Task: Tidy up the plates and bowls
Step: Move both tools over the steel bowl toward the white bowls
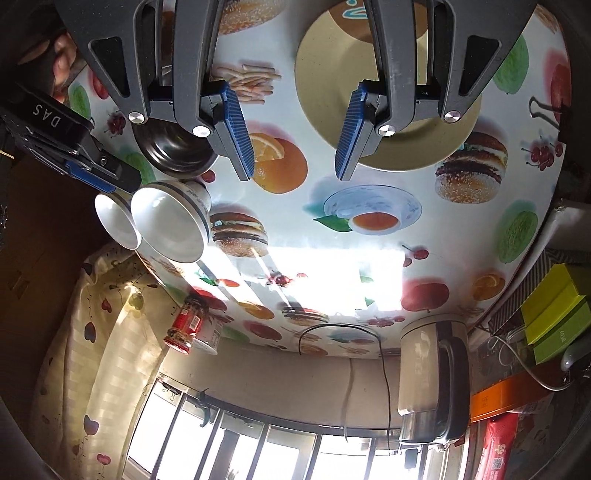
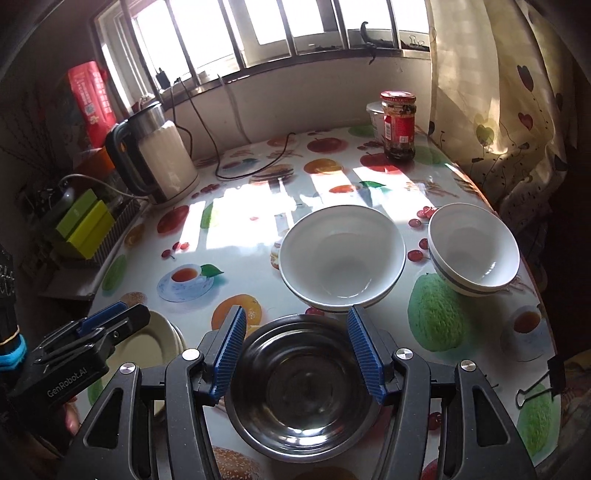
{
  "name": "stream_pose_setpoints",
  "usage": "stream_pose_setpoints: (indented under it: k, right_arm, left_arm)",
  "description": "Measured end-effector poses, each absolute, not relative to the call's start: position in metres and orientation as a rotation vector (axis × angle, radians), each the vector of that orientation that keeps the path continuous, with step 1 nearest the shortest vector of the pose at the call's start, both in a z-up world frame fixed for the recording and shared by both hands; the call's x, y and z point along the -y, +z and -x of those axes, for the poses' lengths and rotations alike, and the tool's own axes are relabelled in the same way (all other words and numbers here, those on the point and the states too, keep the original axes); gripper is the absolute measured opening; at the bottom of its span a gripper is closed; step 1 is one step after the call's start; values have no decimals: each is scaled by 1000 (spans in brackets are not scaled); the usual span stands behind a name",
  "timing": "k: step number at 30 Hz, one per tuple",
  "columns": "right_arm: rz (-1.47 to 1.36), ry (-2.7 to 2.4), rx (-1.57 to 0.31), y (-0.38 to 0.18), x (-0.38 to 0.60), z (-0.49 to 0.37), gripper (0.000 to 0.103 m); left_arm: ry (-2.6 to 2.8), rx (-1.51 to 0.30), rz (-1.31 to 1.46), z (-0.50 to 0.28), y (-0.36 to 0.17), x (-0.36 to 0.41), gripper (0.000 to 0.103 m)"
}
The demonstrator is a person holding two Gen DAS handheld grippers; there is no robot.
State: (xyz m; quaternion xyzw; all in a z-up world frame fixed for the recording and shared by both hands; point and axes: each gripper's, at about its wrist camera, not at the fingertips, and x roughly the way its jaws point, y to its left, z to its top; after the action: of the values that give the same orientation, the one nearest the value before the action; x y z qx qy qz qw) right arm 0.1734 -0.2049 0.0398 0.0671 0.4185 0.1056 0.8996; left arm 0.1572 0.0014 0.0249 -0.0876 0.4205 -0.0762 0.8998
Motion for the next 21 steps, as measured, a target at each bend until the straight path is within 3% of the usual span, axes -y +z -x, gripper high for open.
stream_pose_setpoints:
  k: [21]
  right_arm:
    - [-212,72,-868,33,279,-195,58]
  left_arm:
    - [-304,-904,171,-212,26,61,47]
